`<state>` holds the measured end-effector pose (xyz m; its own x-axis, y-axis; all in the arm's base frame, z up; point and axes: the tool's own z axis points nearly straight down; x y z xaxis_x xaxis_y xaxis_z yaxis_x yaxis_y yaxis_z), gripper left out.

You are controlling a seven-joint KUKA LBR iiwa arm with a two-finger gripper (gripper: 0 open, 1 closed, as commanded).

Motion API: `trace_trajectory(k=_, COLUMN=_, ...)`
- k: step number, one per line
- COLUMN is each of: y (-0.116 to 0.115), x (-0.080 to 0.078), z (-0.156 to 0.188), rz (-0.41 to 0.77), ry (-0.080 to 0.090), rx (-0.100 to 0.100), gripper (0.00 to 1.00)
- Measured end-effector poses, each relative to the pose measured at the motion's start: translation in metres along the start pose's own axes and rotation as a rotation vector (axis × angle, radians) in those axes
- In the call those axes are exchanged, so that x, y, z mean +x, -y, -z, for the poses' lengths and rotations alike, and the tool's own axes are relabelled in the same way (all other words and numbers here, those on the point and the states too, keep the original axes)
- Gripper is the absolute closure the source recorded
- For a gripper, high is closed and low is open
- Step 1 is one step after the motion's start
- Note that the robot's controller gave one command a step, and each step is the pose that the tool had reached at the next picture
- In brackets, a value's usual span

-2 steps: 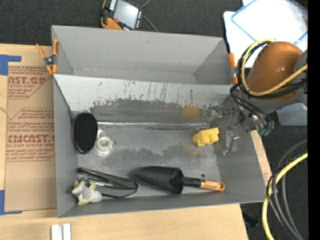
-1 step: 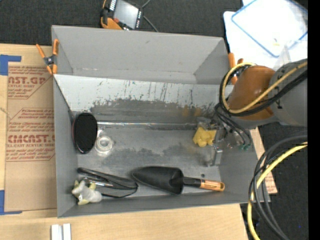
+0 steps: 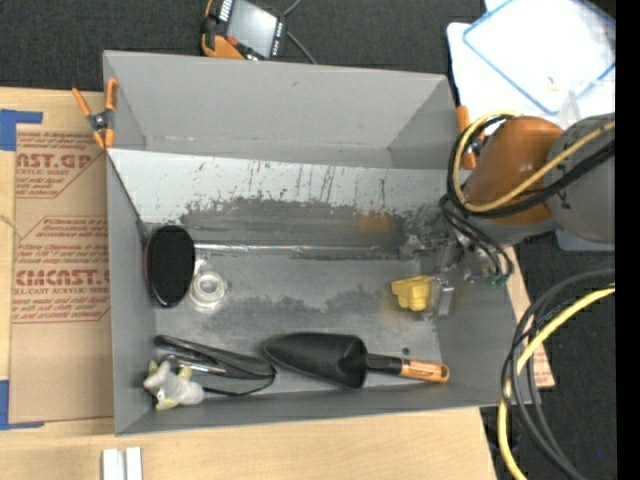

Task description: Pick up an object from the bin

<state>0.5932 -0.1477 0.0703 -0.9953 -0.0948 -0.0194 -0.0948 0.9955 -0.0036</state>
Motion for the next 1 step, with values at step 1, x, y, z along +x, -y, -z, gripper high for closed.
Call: trace_trajectory(k=1, y=-0.0152, x=0.0097, z=-0.0009, rz=0.014, ry=0.004, rx=0.0, gripper=1.0)
